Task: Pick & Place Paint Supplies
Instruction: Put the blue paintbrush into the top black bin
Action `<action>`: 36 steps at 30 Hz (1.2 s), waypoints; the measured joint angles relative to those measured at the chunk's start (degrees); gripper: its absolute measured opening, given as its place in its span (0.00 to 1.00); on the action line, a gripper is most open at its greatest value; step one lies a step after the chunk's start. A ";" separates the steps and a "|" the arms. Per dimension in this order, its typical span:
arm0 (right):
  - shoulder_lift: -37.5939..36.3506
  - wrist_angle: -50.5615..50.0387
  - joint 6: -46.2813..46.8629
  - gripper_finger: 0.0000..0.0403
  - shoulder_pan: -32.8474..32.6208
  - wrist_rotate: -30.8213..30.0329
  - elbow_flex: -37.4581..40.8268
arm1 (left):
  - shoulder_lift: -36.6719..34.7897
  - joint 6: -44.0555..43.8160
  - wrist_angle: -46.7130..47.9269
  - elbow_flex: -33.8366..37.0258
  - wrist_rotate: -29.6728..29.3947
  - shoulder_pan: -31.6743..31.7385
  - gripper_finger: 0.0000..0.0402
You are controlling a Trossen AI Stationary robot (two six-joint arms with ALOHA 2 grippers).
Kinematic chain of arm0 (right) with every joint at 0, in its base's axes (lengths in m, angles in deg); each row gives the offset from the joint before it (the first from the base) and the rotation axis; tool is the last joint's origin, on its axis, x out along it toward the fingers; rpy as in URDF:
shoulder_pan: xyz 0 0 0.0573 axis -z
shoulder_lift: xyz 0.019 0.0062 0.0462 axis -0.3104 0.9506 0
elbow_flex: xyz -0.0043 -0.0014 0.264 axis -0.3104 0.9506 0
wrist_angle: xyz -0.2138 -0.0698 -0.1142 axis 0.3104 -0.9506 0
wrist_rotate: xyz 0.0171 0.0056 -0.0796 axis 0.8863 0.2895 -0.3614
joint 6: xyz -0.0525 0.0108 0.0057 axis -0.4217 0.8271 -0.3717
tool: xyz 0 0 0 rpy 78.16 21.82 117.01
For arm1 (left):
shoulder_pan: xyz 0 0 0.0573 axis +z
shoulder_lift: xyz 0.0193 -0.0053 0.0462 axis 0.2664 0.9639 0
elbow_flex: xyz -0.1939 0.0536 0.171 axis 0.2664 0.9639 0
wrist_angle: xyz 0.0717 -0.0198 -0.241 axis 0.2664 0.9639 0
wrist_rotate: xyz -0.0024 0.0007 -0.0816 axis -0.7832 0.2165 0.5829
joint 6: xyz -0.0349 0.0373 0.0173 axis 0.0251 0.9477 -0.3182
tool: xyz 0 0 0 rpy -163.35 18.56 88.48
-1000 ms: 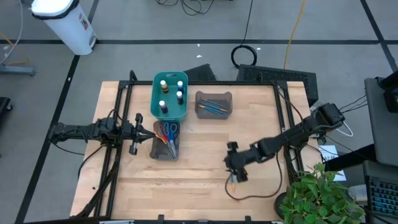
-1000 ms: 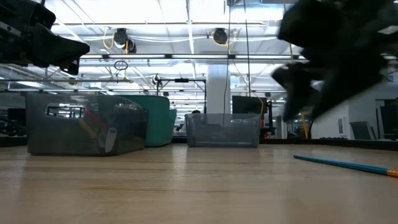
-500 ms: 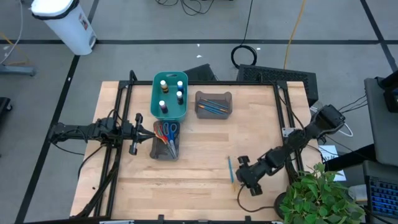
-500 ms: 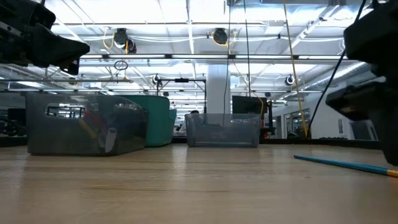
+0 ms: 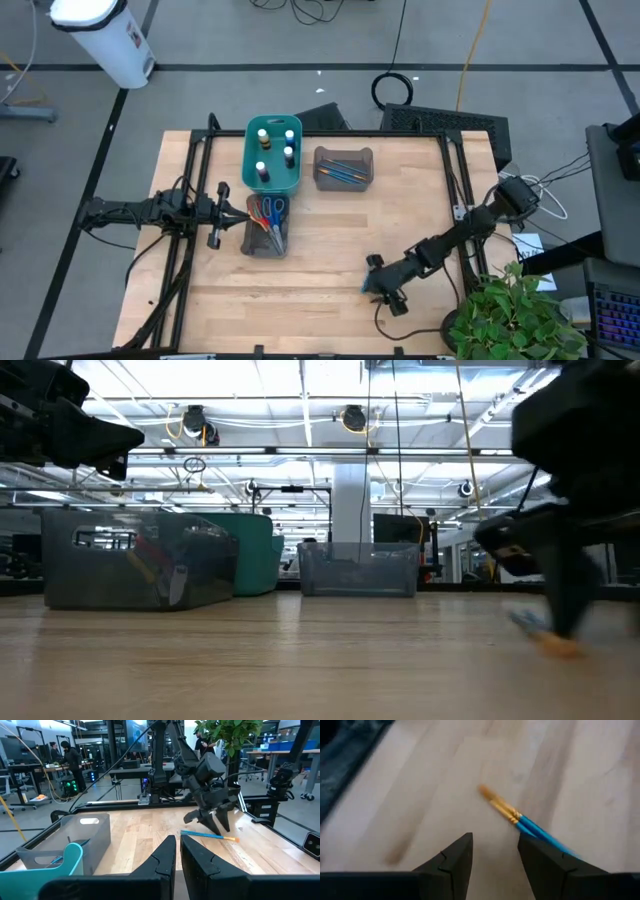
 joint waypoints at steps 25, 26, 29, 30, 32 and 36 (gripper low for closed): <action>4.85 21.03 -10.64 0.38 14.75 -12.74 -5.33 | 0.01 0.00 -0.14 0.00 -0.01 0.00 0.08; 6.38 19.61 -11.25 0.38 14.80 -11.71 -6.79 | 0.00 0.00 -0.16 0.00 -0.01 -0.01 0.08; 11.57 14.70 -12.44 0.38 15.01 -10.22 -12.50 | -0.01 0.00 -0.15 0.00 -0.01 -0.01 0.08; 12.88 12.07 -12.46 0.38 15.01 -10.35 -14.08 | 0.00 0.00 -0.19 0.00 -0.01 -0.01 0.08; 15.76 8.18 -11.68 0.38 15.10 -10.28 -17.43 | 0.01 0.00 -0.19 0.00 0.00 -0.01 0.08; 18.22 1.14 -11.31 0.38 15.40 -10.30 -22.58 | -0.01 0.00 -0.20 0.00 0.00 -0.01 0.08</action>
